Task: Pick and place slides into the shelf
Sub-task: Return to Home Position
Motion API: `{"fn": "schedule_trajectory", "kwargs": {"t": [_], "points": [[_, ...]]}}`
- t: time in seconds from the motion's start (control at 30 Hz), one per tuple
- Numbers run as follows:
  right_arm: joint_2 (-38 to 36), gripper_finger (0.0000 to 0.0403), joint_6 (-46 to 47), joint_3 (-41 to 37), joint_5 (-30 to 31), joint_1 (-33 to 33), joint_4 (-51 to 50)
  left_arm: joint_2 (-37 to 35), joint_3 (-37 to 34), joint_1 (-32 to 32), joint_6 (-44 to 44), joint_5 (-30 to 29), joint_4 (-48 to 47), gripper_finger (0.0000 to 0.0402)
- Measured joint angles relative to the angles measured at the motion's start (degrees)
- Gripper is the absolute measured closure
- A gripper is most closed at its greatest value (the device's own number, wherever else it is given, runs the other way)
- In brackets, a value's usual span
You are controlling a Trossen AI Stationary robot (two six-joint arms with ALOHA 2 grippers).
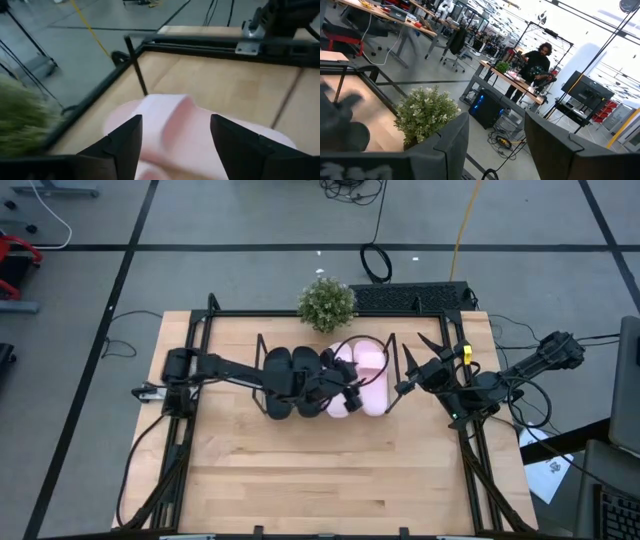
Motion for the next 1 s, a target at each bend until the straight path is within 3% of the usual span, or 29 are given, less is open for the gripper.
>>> {"fn": "schedule_trajectory", "kwargs": {"t": [0.13, 0.27, 0.43, 0.57, 0.73, 1.0], "points": [[0.00, 0.0220, -1.61, 0.00, 0.02, -0.01, 0.15, -8.24, 0.02, -3.02, 1.21, -6.10, -14.23, 0.0168], [-0.50, 0.0220, -4.01, 0.00, 0.03, -0.01, 0.39, -16.15, 0.02, -6.64, -3.14, -15.42, -32.49, 0.0180], [-3.98, 0.0220, -4.93, 0.00, 0.02, 0.00, 0.36, -23.41, -0.87, -10.00, -19.27, -22.81, -56.10, 0.0195], [-8.81, 0.0220, -4.94, -0.24, 0.04, -0.02, 0.39, -29.88, -6.67, -12.89, -35.68, -30.03, -68.17, 0.0203], [-16.26, 0.0220, -4.00, -5.05, 0.10, -0.02, 0.42, -41.47, -18.19, -18.41, -47.78, -32.41, -70.79, 0.0211], [-26.29, 0.0220, -1.48, -16.75, 0.10, -0.02, 1.93, -55.61, -36.42, -29.01, -52.99, -26.43, -59.42, 0.0212]]}}
